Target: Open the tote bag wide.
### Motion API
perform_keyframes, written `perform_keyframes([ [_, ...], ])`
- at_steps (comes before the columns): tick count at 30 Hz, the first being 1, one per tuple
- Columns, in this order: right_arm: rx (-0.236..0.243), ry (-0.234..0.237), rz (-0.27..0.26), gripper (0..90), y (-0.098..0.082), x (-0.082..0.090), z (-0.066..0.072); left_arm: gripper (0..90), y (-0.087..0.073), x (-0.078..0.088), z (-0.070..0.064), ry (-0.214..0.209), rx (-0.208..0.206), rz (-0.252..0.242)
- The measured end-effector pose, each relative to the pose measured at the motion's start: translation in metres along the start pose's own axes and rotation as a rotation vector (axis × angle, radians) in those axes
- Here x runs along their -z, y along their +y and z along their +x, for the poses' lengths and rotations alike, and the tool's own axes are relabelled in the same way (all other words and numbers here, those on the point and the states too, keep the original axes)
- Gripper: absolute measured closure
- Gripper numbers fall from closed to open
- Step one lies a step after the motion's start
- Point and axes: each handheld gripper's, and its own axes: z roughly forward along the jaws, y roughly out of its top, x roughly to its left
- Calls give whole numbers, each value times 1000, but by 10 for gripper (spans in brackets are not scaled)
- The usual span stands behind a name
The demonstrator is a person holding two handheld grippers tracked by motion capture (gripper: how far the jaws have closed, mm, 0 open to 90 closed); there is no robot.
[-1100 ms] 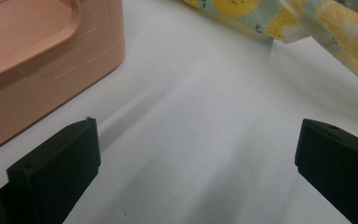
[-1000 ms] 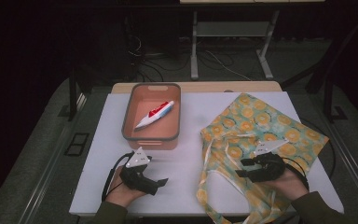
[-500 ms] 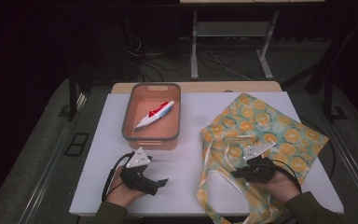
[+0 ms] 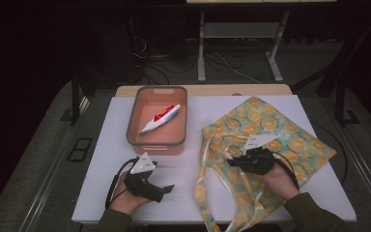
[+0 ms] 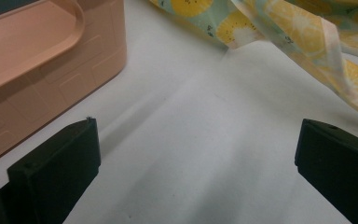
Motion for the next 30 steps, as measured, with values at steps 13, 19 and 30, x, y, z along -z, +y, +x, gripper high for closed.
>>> perform_keyframes([
  [13, -113, -123, -134, 892, 0, 44, -49, 0, 0, -1, -1, -3, 2, 4],
  [19, -148, -163, -153, 892, -2, 47, -69, 0, 0, 0, 0, -6, 0, 0],
  [30, -151, -163, -150, 892, -6, 50, -72, 0, 2, 4, 0, -12, 9, -5],
])
